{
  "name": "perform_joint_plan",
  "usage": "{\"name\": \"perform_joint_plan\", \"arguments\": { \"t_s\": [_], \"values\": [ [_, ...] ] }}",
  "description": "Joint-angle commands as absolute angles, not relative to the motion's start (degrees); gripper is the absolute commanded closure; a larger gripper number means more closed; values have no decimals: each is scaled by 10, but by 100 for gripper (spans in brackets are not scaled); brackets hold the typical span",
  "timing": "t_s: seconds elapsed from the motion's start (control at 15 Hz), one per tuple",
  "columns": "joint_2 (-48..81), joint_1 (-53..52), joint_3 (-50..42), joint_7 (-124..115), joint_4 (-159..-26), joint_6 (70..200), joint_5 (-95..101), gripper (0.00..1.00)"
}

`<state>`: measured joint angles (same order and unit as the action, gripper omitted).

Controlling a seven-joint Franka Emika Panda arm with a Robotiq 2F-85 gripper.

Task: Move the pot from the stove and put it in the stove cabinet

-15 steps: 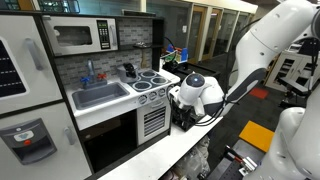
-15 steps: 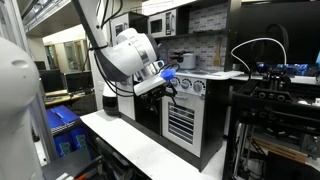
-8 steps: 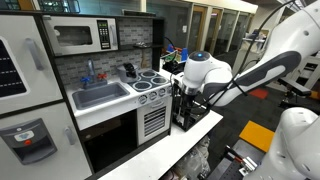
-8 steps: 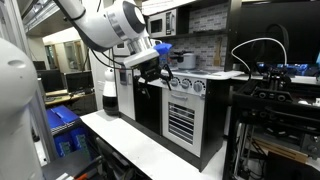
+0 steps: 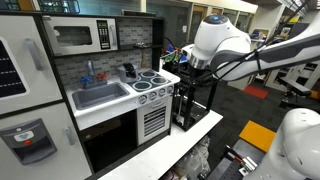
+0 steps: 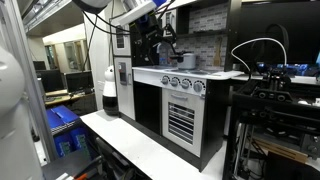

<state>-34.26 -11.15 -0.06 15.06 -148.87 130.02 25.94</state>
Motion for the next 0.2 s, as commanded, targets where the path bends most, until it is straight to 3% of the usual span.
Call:
{"name": "perform_joint_plan", "arguments": {
  "t_s": [0.0, 0.13],
  "values": [
    [-349, -89, 15, 155, -1485, 1305, 248, 0],
    [-358, -84, 14, 153, -1481, 1305, 248, 0]
  ]
}}
